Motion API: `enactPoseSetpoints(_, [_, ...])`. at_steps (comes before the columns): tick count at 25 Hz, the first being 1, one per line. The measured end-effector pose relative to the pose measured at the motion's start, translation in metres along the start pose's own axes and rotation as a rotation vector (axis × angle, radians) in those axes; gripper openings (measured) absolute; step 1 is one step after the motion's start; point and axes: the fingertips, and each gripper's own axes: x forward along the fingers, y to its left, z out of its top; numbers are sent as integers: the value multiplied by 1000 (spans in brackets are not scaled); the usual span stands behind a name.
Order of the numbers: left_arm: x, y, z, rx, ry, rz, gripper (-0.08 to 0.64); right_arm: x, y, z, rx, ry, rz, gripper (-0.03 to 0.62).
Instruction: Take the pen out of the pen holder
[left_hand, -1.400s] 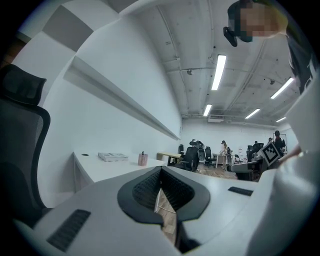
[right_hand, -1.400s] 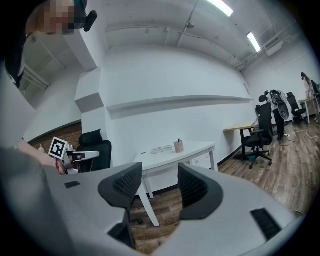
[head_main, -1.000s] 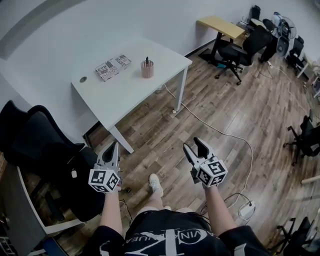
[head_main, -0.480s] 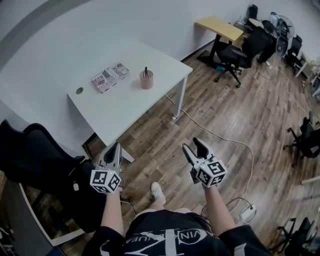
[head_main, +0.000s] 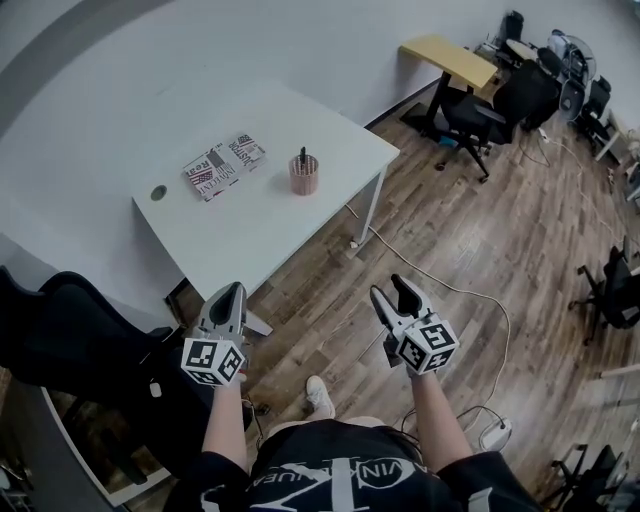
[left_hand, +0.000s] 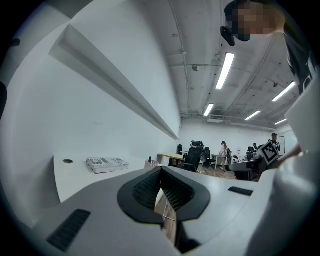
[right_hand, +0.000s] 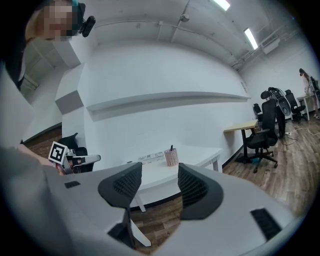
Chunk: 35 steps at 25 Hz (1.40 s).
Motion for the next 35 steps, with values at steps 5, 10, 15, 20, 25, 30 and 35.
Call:
enactPoseSetpoints(5, [27,28,-8,-8,11,-2,14,39,-8,-3,13,4,-2,215])
enactPoseSetpoints(10, [44,42,-13,-18,19,-10,14,64,-12,-6,17,11,-3,216])
enactPoseSetpoints(15, [58,48,-14,-26,21,-15,14,83,-16,-5,14,22,6,218])
enactPoseSetpoints(20, [76,60,-15,-28,17,-12,14,114,-22,-2,2,27,27,218])
enactPoseSetpoints(25, [98,71,-14,-28,12,15,14,152,-32,6,-8,33,69,218])
enactPoseSetpoints(30, [127,85,-14,-30,16,38,14,201,-46,20,-18,42,117,218])
enactPoseSetpoints(35, [159,100,-9,-31,16,65,14,251,-58,36,-27,60,167,218])
